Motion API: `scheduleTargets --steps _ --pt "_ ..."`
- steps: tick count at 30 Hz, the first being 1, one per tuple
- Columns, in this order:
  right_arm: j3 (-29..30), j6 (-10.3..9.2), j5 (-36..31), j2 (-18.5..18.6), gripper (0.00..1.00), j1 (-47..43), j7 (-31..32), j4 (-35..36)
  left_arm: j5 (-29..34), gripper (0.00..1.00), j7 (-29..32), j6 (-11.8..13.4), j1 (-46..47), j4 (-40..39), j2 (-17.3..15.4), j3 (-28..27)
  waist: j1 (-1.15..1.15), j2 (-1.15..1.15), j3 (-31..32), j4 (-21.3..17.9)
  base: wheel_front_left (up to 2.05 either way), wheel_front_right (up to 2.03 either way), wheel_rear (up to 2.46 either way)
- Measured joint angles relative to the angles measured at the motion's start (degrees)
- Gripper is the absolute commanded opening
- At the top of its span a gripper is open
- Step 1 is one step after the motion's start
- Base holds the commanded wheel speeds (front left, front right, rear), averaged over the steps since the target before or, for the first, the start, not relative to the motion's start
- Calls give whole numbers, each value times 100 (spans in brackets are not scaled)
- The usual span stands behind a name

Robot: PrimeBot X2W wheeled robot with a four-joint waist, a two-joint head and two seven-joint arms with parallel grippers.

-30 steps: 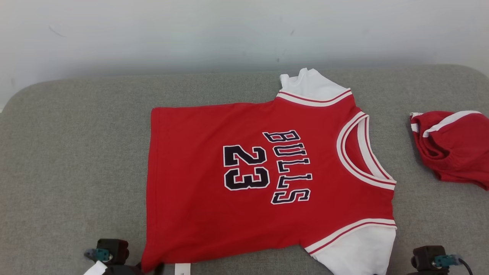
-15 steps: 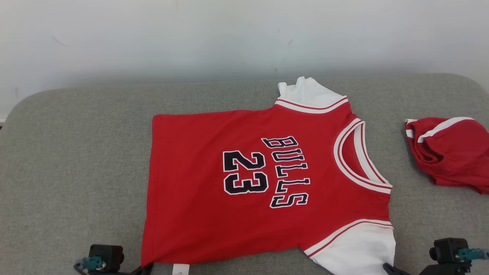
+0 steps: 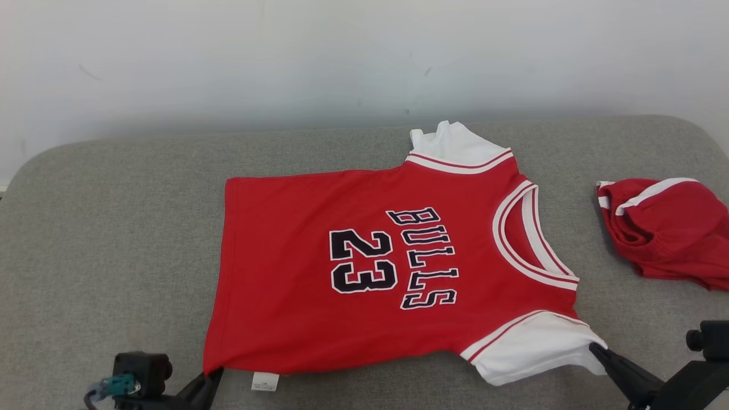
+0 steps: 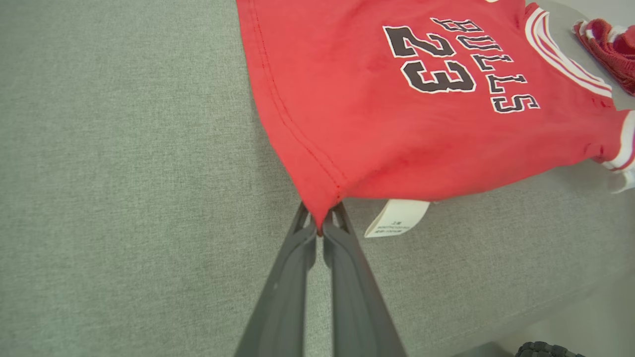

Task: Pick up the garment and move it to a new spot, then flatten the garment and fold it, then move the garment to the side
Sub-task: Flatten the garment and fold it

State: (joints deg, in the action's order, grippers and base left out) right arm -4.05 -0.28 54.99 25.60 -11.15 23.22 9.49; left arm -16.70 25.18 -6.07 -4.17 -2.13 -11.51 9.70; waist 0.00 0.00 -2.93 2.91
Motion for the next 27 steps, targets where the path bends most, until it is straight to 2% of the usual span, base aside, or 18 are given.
scheduleTargets --steps 6,10,18,27 --pt "60 -30 -2 145 0 480 207 -36 -68 0 130 -5 409 -74 -105 -4 0 0 -75 -22 0 0 0" --pt "101 -30 56 293 0 1023 398 -302 -190 0 266 -10 732 63 -207 -31 0 0 -175 -16 0 0 0" --pt "-174 -21 77 408 0 2296 869 -1171 -301 0 556 -60 1436 583 -247 79 1 0 -403 28 0 0 0" --pt "-537 31 3 282 0 3494 1184 -2209 -369 0 734 -102 2310 1221 -255 243 1 0 -644 119 0 0 0"
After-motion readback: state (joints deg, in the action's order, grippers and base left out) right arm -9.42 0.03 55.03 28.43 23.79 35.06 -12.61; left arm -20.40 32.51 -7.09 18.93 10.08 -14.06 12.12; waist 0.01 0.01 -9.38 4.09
